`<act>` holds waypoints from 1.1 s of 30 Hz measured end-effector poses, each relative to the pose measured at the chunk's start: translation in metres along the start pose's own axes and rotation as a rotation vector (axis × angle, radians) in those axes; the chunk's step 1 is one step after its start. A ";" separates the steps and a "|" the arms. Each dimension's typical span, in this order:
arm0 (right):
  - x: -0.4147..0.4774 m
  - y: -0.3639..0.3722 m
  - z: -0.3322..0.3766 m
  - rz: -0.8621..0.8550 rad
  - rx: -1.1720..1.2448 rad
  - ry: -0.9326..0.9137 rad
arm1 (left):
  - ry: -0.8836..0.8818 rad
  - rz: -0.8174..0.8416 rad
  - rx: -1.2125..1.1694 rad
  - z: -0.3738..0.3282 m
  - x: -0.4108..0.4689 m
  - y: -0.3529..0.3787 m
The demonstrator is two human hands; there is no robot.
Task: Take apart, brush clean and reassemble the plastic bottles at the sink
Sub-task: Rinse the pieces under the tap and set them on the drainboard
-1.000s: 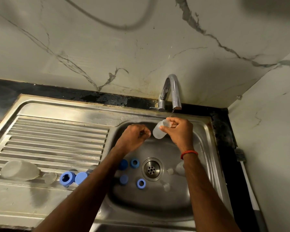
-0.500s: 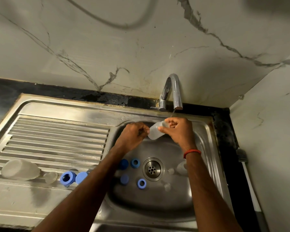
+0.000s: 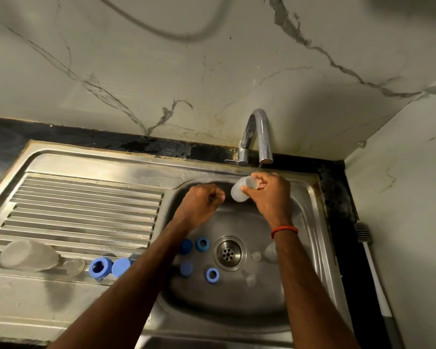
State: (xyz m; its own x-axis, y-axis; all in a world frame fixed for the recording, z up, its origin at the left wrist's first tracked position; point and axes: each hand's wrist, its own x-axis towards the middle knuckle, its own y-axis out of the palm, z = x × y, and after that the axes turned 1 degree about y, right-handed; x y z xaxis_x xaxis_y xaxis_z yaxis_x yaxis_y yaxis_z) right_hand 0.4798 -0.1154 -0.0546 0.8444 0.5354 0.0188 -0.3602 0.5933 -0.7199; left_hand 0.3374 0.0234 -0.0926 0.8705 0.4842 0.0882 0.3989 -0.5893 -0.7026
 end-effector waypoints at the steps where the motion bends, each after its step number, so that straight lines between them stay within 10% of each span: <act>1: 0.001 0.000 0.000 0.024 -0.008 0.007 | 0.004 -0.003 0.002 0.000 0.000 0.000; 11: 0.004 -0.016 0.002 0.131 0.195 -0.010 | -0.044 0.015 -0.274 -0.005 0.006 0.013; 23: 0.030 0.008 -0.018 0.360 0.220 0.233 | -0.526 0.205 -1.025 -0.038 0.029 0.035; 29: 0.031 0.016 -0.013 0.238 0.615 0.468 | -0.754 -0.036 -1.150 -0.049 0.041 0.048; 33: 0.034 0.010 -0.014 0.380 0.816 0.293 | -0.771 -0.147 -1.094 -0.045 0.056 0.054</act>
State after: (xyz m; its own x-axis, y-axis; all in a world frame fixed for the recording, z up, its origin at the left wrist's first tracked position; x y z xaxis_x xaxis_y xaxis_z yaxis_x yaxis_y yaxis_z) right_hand 0.5103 -0.0994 -0.0712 0.6396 0.6728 -0.3719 -0.7043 0.7067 0.0672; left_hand 0.4202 -0.0104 -0.0938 0.5613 0.6116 -0.5576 0.8125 -0.5355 0.2306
